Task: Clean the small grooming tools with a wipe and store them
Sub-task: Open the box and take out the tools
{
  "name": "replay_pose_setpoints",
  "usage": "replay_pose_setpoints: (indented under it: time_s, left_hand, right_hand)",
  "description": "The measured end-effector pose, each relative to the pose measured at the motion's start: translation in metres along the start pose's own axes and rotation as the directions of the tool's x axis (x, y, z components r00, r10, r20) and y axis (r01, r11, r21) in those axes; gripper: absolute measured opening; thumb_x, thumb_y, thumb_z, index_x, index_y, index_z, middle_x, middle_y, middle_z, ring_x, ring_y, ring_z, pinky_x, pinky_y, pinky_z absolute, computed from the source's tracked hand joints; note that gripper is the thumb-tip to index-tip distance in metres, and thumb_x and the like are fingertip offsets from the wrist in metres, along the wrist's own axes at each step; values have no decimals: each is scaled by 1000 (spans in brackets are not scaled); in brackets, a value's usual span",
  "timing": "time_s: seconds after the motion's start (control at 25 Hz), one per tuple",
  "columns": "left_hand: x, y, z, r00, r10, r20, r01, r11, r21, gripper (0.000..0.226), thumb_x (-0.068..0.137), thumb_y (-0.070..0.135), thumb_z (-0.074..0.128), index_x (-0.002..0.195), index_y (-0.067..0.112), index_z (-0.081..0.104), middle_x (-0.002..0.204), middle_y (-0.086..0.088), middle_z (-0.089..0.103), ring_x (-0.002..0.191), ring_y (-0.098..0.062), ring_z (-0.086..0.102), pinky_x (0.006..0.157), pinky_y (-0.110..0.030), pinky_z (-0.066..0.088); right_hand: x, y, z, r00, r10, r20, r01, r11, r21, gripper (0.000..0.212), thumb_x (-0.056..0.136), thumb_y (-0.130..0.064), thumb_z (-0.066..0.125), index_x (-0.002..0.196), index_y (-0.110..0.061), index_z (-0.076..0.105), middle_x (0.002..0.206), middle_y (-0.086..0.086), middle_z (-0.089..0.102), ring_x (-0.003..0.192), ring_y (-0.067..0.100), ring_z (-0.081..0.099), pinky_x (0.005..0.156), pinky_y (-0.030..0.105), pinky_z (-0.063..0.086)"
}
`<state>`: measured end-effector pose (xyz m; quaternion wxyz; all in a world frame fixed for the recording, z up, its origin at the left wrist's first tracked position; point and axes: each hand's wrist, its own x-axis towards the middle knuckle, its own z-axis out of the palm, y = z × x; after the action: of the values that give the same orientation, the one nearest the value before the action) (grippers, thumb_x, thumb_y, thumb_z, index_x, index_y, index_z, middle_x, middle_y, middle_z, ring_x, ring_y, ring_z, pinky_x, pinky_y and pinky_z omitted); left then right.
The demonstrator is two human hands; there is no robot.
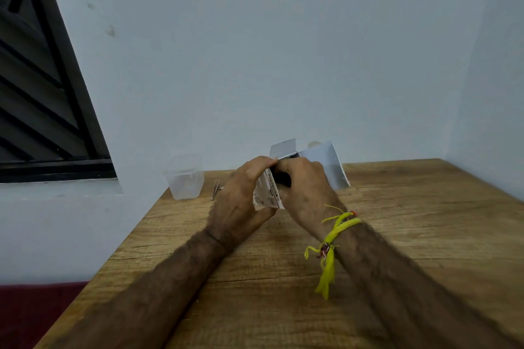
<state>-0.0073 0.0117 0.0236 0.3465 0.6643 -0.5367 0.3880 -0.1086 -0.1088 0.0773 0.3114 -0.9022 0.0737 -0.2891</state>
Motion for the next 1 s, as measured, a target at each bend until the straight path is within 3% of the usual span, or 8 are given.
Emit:
replay_pose_setpoints:
  time_s: [0.16,0.32,0.52,0.72,0.88,1.0]
  left_hand:
    - [1,0,-1,999,-5,38,4,1000,21,90,68,10,88,142,16,36,140,-3,50,130,-8,46,111,-17,33]
    - [-3,0,-1,999,-5,51,5,1000,12,93,67,9,89,142,15,35,141,-3,49,133,-6,43,112,-18,31]
    - [-4,3,5,997,-55,52,54,998,15,97,66,9,90,144,17,33,142,3,44,134,9,31,112,-14,28]
    - [-4,11,7,986,-161,44,162,986,-38,94,70,17,89,145,19,33,139,16,40,128,15,35,105,-5,28]
    - [-4,13,4,972,-231,38,233,971,-56,94,71,29,88,147,21,33,138,22,38,127,18,35,101,-3,32]
    - [-2,16,2,967,-252,33,252,967,-18,94,71,34,87,148,21,34,137,15,46,122,21,35,98,3,27]
  right_hand:
    - [-3,-4,-5,991,35,127,-26,997,-78,29,85,-3,60,105,-20,74,104,11,71,100,32,66,84,41,57]
    - [-3,-10,1,983,70,169,-40,984,-172,33,88,-2,60,119,-12,66,115,16,66,108,36,63,87,40,56]
    - [-6,-8,-2,989,129,78,-111,973,-203,33,90,-3,58,122,-11,62,116,17,60,107,37,61,78,34,48]
    - [-10,-11,-9,990,74,-116,-100,966,-240,18,86,-9,62,99,-16,72,91,9,67,95,32,63,66,28,42]
    - [-9,-13,-21,948,66,-311,-92,993,-70,18,89,-14,66,99,-22,78,96,9,74,94,32,67,79,39,57]
    - [-6,-11,-23,928,88,-363,-80,996,37,16,84,-18,72,95,-27,78,92,1,76,91,25,70,79,41,59]
